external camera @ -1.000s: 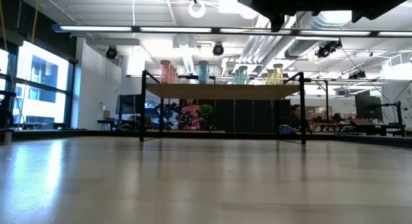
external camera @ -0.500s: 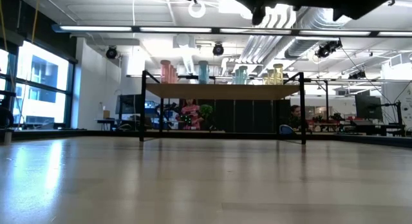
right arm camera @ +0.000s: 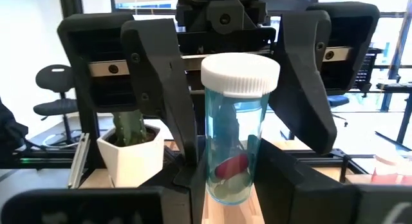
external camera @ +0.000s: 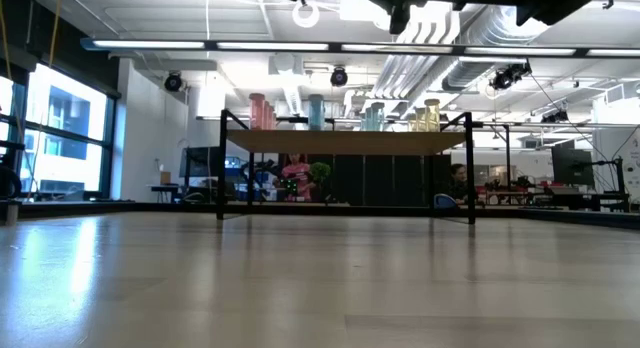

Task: Pick and place medicine bottles onto shelf by color
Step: Put the green pill bottle on the shelf aligned with the other green pill bottles

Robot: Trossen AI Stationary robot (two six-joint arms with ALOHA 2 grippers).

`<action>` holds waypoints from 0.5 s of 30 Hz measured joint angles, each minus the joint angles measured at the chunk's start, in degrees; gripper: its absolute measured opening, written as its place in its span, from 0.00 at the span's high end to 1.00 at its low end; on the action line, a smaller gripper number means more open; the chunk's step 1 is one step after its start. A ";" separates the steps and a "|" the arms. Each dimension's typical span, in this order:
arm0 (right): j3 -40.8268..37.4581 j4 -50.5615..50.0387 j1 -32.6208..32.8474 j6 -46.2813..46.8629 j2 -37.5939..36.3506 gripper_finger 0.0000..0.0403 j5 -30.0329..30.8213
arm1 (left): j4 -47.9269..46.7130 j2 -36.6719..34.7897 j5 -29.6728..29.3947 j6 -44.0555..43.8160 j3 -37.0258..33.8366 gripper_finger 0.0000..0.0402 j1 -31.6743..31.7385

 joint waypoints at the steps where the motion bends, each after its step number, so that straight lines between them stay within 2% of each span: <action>1: 0.00 0.00 0.16 -0.10 0.00 0.77 0.53 | 0.07 0.00 -0.01 0.00 0.00 0.47 0.00; 5: 0.00 0.05 0.35 -0.85 0.00 0.77 0.90 | 0.28 -0.01 0.01 0.02 0.00 0.51 0.02; 12: 0.02 0.22 0.33 -1.03 0.00 0.77 0.92 | 0.42 0.01 0.10 0.44 0.00 0.63 0.00; 15: 0.02 0.39 0.26 -1.03 0.00 0.77 0.86 | 0.45 0.00 1.91 0.44 0.00 0.68 0.02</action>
